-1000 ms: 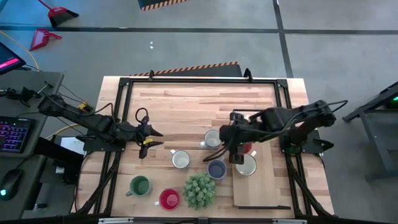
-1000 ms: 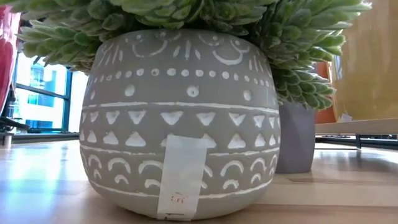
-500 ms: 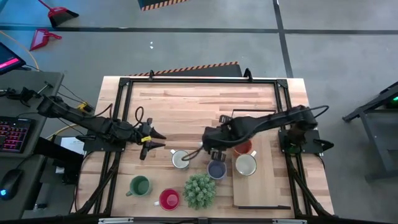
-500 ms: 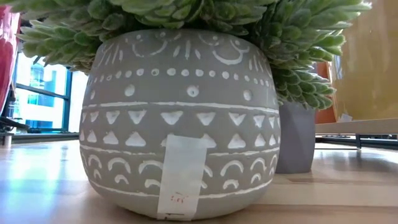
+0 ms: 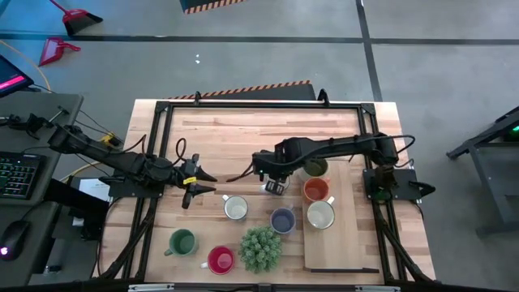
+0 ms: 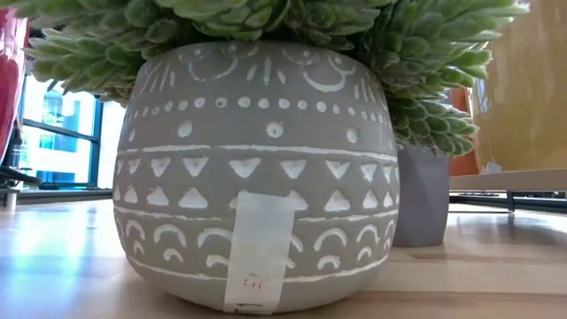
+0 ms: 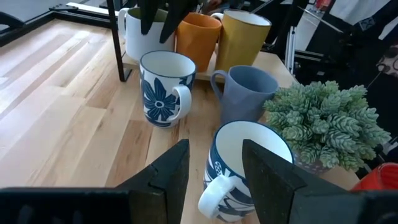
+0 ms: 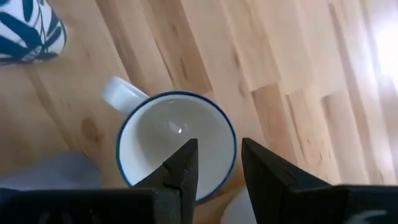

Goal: Place coffee mugs
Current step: Put the right blue mug on the shelf

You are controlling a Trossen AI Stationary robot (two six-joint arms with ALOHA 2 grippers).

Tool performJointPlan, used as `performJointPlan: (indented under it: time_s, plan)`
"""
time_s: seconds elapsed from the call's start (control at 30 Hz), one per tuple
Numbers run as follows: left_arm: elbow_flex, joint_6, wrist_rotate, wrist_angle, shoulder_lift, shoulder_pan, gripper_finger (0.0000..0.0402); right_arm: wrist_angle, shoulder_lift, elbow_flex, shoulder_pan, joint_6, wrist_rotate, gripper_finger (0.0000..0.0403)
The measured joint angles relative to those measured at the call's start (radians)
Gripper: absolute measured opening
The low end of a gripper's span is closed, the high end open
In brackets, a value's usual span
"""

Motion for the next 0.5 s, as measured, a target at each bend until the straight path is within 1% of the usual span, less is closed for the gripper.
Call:
performJointPlan:
  time_s: [0.13, 0.33, 0.4, 0.5]
  plan:
    - [0.0, 0.0, 0.0, 0.0, 0.0, 0.0, 0.0135, 0.017, 0.036, 0.0, -0.006, -0.044, -0.015, 0.0101]
    - [0.0, -0.001, 0.001, 0.01, 0.0, 0.0, 0.0135, 0.001, 0.065, 0.0, -0.012, -0.078, 0.017, 0.01]
    - [0.0, -0.001, 0.017, 0.012, 0.0, 0.0, 0.0135, -0.024, 0.065, 0.0, -0.02, -0.079, 0.039, 0.01]
    - [0.0, -0.013, 0.05, 0.014, 0.0, 0.0, 0.0135, -0.12, 0.06, 0.0, -0.029, -0.078, 0.041, 0.01]
